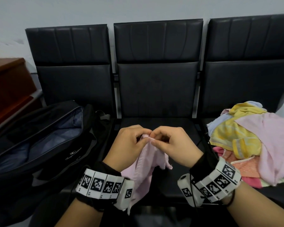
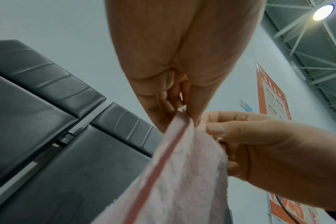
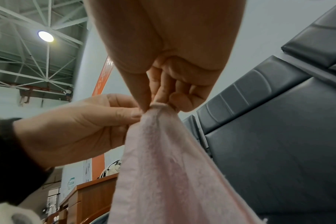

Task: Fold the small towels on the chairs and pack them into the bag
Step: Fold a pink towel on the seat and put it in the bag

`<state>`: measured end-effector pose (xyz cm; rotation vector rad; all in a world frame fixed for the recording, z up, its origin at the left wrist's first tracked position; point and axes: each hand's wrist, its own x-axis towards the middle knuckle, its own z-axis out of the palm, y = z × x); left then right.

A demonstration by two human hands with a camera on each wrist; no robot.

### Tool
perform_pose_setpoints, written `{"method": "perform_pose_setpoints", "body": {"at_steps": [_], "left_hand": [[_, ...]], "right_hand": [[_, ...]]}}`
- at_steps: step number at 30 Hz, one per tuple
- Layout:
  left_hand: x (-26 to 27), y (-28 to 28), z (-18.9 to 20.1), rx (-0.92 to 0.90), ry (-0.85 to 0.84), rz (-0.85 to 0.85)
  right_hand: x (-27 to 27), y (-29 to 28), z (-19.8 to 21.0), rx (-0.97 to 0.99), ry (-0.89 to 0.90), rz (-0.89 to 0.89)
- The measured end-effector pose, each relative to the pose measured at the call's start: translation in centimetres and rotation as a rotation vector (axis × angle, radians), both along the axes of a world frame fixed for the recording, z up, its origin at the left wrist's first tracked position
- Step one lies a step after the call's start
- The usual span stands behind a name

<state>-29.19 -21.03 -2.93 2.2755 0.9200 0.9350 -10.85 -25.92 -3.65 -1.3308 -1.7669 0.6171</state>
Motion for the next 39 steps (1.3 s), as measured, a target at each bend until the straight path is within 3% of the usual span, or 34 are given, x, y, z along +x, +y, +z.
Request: {"method": "perform_pose_setpoints", "body": {"at_steps": [3,7,14,20,25,30,32,39], "left_hand": [[-0.2,0.0,0.3,0.047,-0.037,0.023],[-1.3,0.7,1.7,0.132,-0.169,0.118],[-4.7,2.0,4.7,0.216,-0.357,0.313],[-7.2,2.6,5.4,0.256,-0.274,0.382],[-9.2,3.1,6.3,0.318,-0.185,0.441],[-9.8,2.3,7.5,0.359,-0.1,0.458],[-10.2,1.7,8.0,0.364,-0.089,0.475],[-10.3,2.3,9.2,0.371,-0.067,0.519]], "right_hand": [[1.4,0.4,-0.5,-0.12,-0.075,0.079],[3.5,1.1,-2.2,-0.258,-0.335,0.101],[5.8,1.2,-4.3,-0.366,-0.622,0.051],[7.1,0.7,-1.6,-0.136,-0.792,-0.042],[8.7,-0.3,3.6,0.061,-0.722,-0.244],[8.3,-2.0,8.6,0.205,-0.939,-0.266],[8.1,-2.9,10.1,0.243,-0.903,-0.304],[9.2,-3.7,12.1,0.289,-0.339,-0.391]]}}
